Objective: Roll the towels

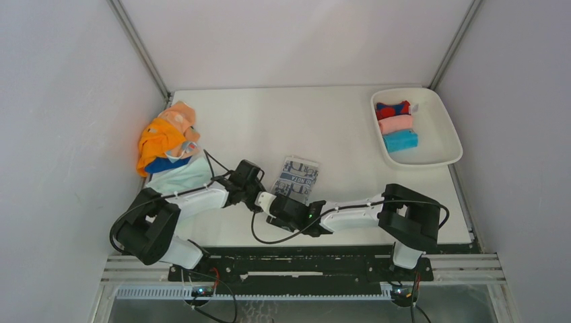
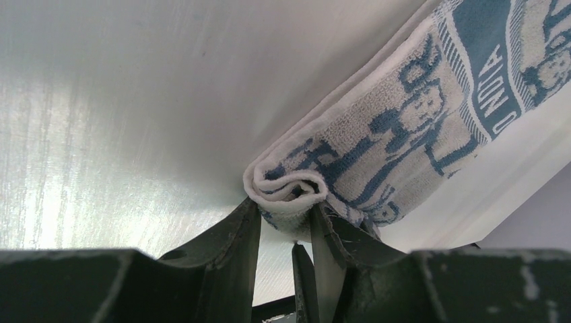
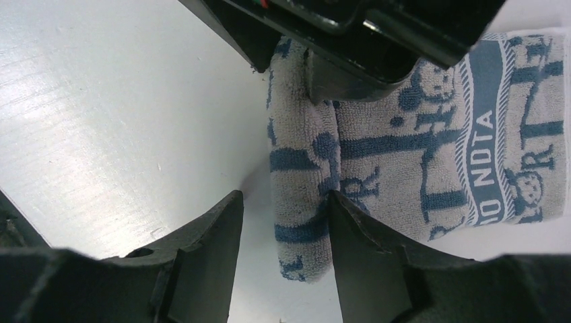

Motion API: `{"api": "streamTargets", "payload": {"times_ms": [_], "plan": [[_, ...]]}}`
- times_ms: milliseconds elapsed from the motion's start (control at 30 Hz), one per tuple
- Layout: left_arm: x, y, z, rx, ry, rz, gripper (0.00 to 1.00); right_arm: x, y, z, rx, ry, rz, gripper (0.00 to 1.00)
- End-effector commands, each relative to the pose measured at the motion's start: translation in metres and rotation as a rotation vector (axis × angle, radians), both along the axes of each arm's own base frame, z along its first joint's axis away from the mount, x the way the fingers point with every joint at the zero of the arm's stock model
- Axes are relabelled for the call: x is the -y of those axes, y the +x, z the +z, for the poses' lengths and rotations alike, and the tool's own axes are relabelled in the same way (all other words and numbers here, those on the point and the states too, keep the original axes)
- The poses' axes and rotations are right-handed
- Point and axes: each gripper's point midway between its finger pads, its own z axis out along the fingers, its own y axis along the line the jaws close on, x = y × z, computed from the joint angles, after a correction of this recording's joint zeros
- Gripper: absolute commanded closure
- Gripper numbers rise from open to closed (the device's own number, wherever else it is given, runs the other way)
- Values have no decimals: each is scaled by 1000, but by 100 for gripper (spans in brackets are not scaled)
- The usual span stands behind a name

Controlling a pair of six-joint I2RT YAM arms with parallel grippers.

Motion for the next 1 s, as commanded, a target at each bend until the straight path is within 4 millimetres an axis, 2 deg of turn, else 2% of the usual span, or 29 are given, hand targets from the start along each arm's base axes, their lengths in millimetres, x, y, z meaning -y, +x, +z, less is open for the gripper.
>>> {"api": "streamTargets", "payload": {"times_ms": [0, 300, 567, 800, 967], "plan": [[-25, -14, -22, -60, 137, -23, 62, 22, -3, -19, -36, -100, -33, 51], [-33, -12, -27, -73, 160, -16, 62, 41, -9, -20, -82, -162, -69, 52], [-39, -10, -28, -75, 160, -4, 62, 36, -18, -35, -161, -186, -39, 60], [-69, -17, -31, -76, 170, 65, 62, -6, -29, -47, -212, -147, 44, 74], [-86, -22, -28, -60, 159, 122, 61, -32, -35, -36, -263, -48, 69, 85]]}}
